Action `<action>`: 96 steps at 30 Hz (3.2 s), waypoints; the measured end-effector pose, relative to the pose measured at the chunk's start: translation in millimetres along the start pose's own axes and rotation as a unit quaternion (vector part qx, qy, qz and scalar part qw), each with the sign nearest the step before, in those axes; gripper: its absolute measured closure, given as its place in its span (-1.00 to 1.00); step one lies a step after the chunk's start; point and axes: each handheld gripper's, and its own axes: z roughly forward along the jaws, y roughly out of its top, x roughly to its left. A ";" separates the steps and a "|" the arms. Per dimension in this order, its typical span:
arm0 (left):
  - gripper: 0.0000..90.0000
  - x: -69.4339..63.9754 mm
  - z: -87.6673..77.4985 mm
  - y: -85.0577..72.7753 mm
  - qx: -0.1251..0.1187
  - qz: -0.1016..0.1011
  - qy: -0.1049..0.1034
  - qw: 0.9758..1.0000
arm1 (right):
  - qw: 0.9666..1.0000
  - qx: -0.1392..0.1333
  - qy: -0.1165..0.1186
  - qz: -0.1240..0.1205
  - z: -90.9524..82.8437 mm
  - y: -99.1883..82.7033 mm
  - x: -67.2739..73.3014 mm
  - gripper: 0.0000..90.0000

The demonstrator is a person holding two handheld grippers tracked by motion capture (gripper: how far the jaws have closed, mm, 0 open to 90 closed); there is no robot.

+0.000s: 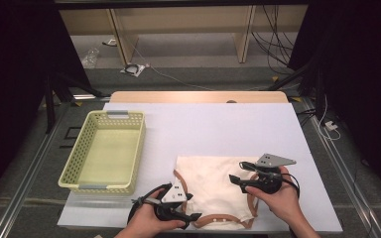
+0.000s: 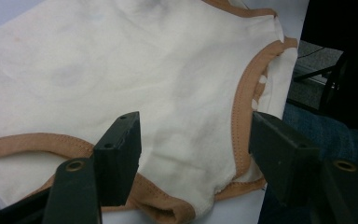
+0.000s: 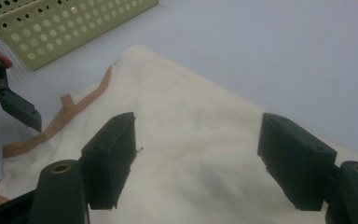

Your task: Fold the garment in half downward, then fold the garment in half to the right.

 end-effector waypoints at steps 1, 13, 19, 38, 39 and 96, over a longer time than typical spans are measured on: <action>-0.24 -0.1 -0.2 0.1 -0.001 -0.001 -0.001 1.000 | 1.000 -0.005 0.002 0.002 0.8 0.2 -0.1 -0.37; -0.24 -0.3 0.3 0.1 -0.002 0.001 -0.006 1.000 | 1.000 -0.004 0.002 0.004 4.1 1.3 -1.2 -0.37; -0.24 -2.1 1.4 0.8 0.001 0.005 -0.006 1.000 | 1.000 -0.008 -0.001 0.004 -0.8 -0.4 -1.5 -0.37; -0.25 -1.2 2.2 0.3 0.002 0.004 -0.009 1.000 | 1.000 -0.003 -0.001 0.006 2.5 -0.4 -2.8 -0.39; -0.25 -1.6 2.4 0.4 0.003 0.005 -0.008 1.000 | 1.000 -0.004 -0.001 0.006 1.9 -0.5 -2.9 -0.39; 0.60 -32.8 13.7 -13.2 0.043 0.064 0.015 0.997 | 1.000 0.005 0.012 0.003 8.9 6.1 2.2 -0.33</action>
